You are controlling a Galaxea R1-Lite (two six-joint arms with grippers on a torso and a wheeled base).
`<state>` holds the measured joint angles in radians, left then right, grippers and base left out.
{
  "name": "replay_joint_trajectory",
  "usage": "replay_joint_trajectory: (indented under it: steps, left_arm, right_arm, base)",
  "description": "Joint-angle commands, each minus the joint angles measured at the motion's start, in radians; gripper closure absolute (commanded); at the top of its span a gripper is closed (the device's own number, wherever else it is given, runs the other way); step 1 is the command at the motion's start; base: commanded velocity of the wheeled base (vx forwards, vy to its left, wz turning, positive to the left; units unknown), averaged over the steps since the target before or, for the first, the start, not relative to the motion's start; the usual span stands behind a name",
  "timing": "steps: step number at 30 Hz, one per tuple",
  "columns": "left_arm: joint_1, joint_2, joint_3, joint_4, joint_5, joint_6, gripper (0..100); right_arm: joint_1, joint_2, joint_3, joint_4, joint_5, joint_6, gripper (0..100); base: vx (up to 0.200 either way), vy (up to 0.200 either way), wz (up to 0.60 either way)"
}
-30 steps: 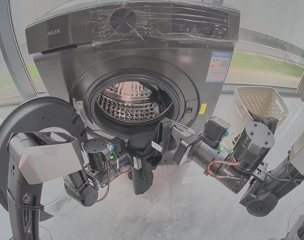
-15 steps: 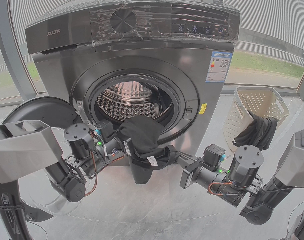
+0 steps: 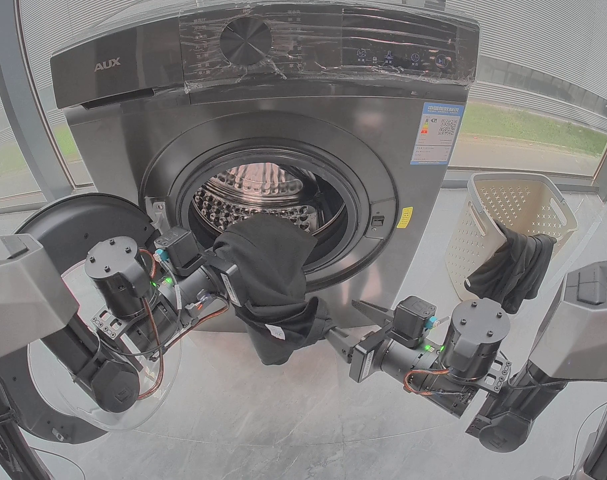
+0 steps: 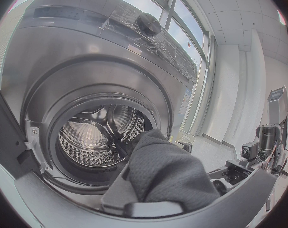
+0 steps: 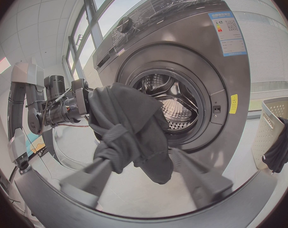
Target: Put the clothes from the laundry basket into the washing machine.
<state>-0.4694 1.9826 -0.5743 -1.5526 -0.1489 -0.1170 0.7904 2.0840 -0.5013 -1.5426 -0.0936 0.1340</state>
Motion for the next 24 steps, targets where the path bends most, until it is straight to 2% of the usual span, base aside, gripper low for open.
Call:
replay_joint_trajectory:
  steps: [1,3,4,7,12,17,24]
  left_arm:
    - [0.001,-0.059,0.042,-0.009,0.017,-0.006,100]
    - [0.006,-0.077,0.060,-0.008,0.029,-0.016,100]
    - [0.014,-0.106,0.093,-0.008,0.045,-0.033,100]
    - [0.015,-0.157,0.142,-0.006,0.043,-0.066,100]
    - [0.018,-0.168,0.151,-0.006,0.051,-0.062,100]
    - [0.049,-0.168,0.149,-0.006,0.052,-0.061,100]
    - [0.044,-0.169,0.186,-0.006,0.058,-0.047,100]
  right_arm:
    - [-0.008,-0.009,0.052,-0.001,-0.001,-0.002,0]
    - [-0.011,-0.021,0.084,-0.001,-0.001,-0.008,0]
    - [-0.030,-0.032,0.127,0.001,-0.003,-0.021,0]
    - [-0.086,-0.033,0.173,0.004,-0.014,-0.034,0]
    - [-0.135,-0.036,0.201,-0.001,-0.051,-0.033,0]
    - [-0.145,-0.061,0.207,-0.001,-0.055,-0.027,0]
    - [-0.160,-0.053,0.194,-0.001,-0.061,-0.024,0]
  base:
    - [0.000,0.000,0.00]
    - [0.000,0.000,0.00]
    - [0.000,0.000,0.00]
    - [0.000,0.000,0.00]
    - [0.000,0.000,0.00]
    - [0.000,0.000,0.00]
    - [0.000,0.000,0.00]
